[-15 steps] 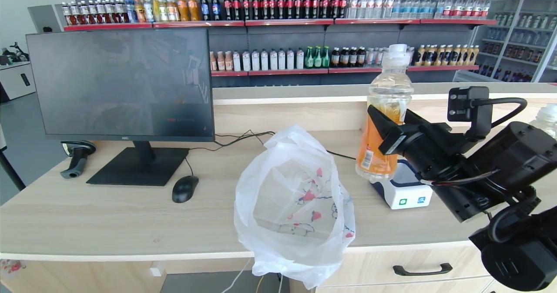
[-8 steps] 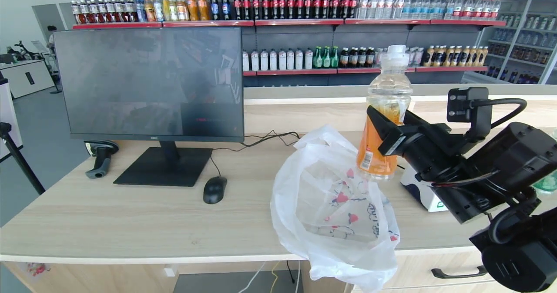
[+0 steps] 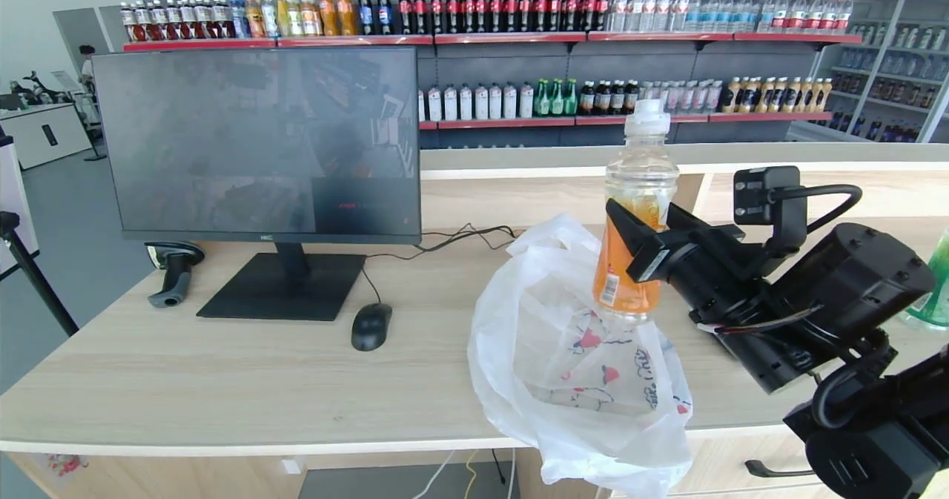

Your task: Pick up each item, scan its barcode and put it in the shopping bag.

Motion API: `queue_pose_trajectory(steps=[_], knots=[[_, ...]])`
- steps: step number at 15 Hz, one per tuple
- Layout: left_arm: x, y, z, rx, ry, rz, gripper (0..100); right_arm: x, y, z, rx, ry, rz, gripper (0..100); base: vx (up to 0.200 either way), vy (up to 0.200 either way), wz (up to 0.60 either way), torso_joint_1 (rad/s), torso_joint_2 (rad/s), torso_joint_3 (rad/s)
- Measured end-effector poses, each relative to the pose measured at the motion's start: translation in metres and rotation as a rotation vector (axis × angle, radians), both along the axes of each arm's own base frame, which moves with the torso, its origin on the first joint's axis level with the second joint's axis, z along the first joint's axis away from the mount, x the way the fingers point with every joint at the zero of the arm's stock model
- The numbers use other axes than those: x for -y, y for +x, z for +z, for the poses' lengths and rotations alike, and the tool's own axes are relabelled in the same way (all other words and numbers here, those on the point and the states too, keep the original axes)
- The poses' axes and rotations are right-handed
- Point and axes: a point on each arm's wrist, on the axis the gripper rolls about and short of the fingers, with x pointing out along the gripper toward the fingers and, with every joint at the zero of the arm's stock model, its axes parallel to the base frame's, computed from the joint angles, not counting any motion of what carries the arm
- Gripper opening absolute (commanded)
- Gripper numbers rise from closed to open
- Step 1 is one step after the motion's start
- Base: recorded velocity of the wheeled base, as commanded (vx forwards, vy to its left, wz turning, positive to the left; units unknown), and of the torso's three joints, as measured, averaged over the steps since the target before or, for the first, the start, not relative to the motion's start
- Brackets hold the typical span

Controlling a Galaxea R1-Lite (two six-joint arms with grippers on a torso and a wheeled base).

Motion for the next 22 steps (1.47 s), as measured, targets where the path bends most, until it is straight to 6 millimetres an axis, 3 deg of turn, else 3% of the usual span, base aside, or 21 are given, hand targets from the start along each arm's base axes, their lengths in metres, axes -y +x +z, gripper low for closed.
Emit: queue_pose_trajectory(steps=[6,10,15,22], knots=[[0.000,0.000,0.000,0.000,-0.005,0.000,100,-0.034,0.002,-0.031,-0.093,-0.018,0.100,0,0.000,0.000,0.00,0.000,0.00,0.000],[0.000,0.000,0.000,0.000,-0.006,0.001,100,-0.042,0.010,-0.049,-0.140,-0.028,0.108,0,0.000,0.000,0.00,0.000,0.00,0.000],[0.000,0.000,0.000,0.000,-0.008,0.001,100,-0.063,0.014,-0.053,-0.134,-0.016,0.152,0,0.000,0.000,0.00,0.000,0.00,0.000],[0.000,0.000,0.000,0.001,-0.008,0.001,100,-0.071,0.023,-0.057,-0.129,-0.001,0.156,0,0.000,0.000,0.00,0.000,0.00,0.000]])
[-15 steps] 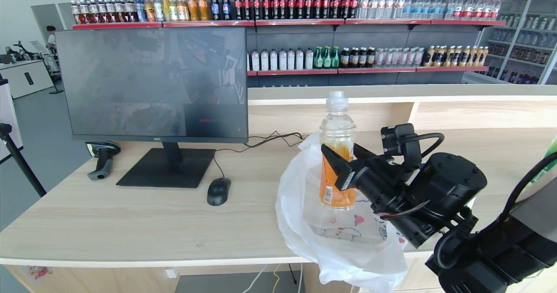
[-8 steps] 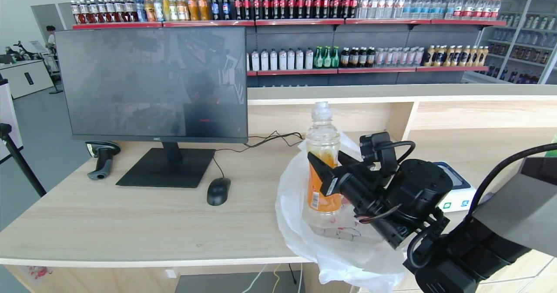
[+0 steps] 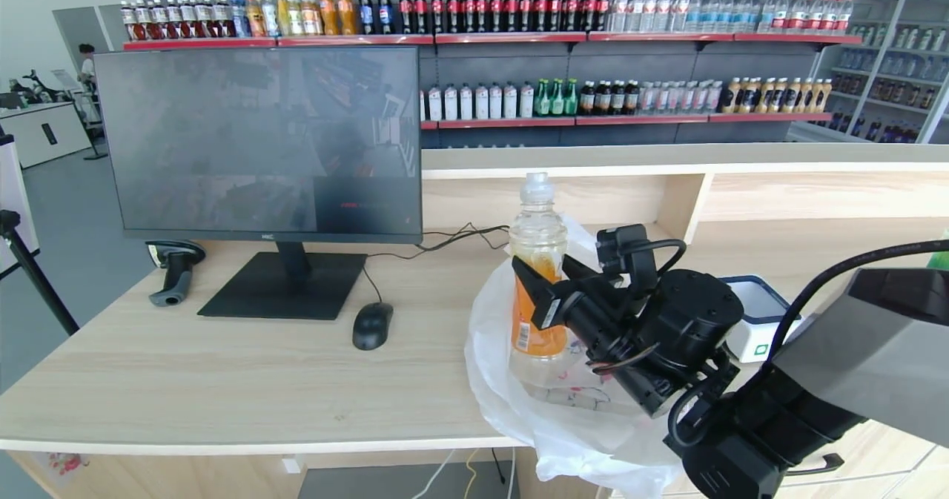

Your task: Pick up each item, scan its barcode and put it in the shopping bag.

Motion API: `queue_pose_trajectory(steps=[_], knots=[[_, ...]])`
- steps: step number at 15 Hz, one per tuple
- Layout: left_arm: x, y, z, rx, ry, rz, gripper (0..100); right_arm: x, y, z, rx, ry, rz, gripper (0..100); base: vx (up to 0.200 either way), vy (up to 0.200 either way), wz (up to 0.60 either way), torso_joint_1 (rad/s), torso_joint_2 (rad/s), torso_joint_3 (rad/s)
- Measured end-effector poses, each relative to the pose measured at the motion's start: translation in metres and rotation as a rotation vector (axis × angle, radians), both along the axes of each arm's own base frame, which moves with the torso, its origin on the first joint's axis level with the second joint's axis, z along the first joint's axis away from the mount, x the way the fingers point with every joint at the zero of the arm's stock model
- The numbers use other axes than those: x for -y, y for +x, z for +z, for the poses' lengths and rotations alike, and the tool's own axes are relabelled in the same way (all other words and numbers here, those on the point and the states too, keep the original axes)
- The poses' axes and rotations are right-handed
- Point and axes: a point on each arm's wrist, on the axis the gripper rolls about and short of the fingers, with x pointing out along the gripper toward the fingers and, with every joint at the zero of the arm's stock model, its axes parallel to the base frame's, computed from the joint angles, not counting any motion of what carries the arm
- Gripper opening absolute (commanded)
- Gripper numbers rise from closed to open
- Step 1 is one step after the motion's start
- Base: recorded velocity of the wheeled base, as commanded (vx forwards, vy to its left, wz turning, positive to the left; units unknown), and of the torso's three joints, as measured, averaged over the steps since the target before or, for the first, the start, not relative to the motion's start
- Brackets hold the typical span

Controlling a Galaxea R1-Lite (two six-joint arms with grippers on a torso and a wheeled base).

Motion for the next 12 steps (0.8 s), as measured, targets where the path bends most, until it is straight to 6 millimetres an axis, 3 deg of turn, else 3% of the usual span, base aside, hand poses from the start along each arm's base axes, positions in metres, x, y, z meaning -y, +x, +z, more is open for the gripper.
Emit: queue_pose_trajectory(steps=[12], knots=[[0.000,0.000,0.000,0.000,-0.004,0.000,100,0.002,-0.006,-0.018,-0.057,-0.043,0.005,0,0.000,0.000,0.00,0.000,0.00,0.000]])
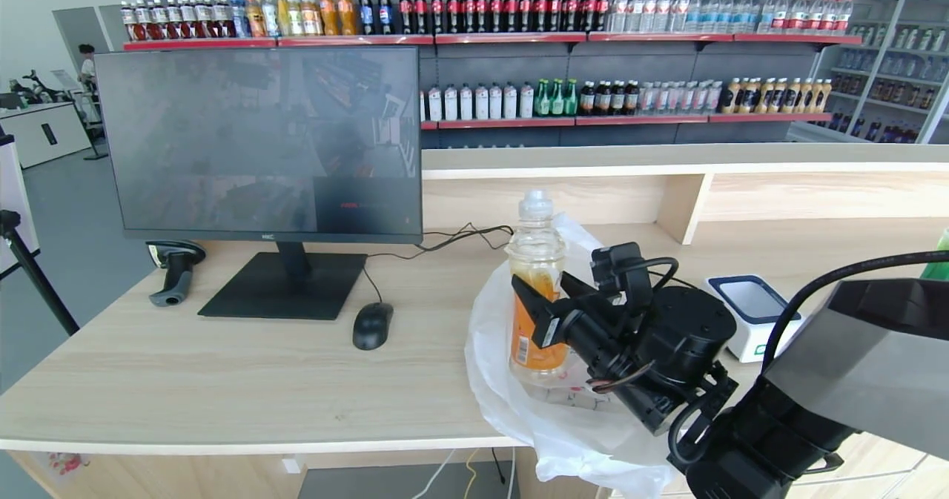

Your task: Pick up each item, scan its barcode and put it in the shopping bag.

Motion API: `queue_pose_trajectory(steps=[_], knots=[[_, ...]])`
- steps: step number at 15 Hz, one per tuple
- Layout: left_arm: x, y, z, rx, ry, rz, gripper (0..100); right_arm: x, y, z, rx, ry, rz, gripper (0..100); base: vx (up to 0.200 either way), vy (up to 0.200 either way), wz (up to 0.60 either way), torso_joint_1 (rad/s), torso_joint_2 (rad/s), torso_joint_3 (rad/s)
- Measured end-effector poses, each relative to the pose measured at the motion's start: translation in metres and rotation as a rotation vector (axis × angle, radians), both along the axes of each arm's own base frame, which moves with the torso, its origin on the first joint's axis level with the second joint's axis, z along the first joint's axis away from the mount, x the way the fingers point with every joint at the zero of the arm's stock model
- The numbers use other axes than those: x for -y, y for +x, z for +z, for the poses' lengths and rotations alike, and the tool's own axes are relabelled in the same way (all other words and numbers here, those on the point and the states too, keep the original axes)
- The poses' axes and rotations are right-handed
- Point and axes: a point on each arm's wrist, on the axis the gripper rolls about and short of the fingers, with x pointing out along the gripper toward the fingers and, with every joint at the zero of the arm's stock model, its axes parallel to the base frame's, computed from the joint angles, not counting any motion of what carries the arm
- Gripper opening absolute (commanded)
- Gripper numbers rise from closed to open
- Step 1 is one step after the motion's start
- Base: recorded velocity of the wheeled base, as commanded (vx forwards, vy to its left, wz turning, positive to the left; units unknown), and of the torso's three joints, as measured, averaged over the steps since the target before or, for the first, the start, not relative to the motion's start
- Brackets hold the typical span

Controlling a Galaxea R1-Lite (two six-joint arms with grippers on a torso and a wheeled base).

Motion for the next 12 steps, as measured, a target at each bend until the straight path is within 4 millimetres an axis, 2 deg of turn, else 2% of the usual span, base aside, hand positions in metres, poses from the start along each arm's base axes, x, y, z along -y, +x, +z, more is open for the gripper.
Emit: queue_pose_trajectory(steps=[12], knots=[[0.000,0.000,0.000,0.000,0.001,0.000,100,0.005,-0.019,-0.005,-0.045,-0.036,0.023,0,0.000,0.000,0.00,0.000,0.00,0.000]])
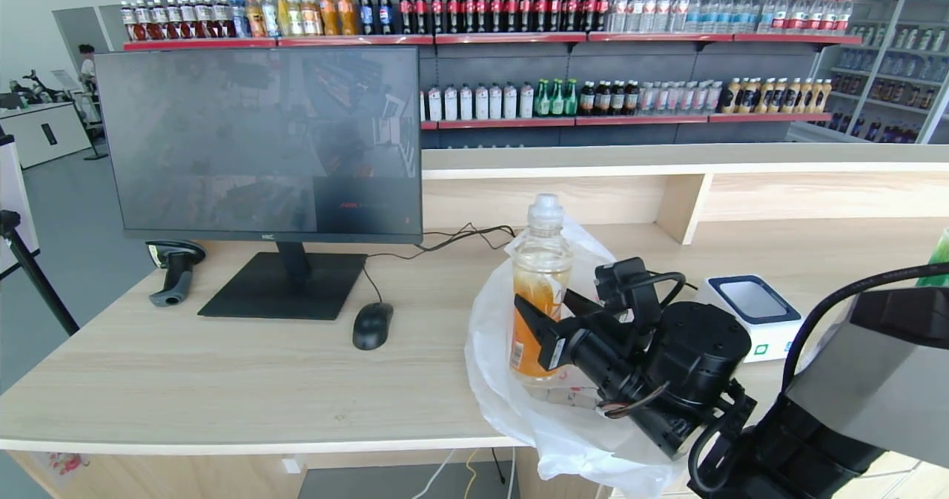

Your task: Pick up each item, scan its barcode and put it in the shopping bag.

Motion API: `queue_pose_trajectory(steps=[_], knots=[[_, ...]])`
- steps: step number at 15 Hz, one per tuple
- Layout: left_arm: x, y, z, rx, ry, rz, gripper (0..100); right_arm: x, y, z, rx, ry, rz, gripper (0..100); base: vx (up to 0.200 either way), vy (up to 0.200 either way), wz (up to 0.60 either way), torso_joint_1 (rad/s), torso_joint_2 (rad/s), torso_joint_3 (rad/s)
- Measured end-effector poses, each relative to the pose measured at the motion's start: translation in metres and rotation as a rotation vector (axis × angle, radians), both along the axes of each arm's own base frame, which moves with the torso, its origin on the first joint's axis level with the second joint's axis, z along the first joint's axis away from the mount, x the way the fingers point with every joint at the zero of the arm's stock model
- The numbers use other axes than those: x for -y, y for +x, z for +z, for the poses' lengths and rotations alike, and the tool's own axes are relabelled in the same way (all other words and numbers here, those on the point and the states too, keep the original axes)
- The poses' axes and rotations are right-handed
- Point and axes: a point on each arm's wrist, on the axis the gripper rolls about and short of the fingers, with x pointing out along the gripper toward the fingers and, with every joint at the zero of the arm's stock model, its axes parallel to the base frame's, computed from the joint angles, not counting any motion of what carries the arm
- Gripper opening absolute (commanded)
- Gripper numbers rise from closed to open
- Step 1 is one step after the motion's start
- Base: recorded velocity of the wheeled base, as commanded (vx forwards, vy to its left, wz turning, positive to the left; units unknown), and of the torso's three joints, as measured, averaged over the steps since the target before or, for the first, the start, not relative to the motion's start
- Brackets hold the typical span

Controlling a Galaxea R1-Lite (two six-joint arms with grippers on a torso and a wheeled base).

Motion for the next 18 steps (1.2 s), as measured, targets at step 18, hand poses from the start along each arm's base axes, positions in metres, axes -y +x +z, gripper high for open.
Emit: queue_pose_trajectory(steps=[18], knots=[[0.000,0.000,0.000,0.000,0.002,0.000,100,0.004,-0.019,-0.009,-0.049,-0.050,0.028,0,0.000,0.000,0.00,0.000,0.00,0.000]])
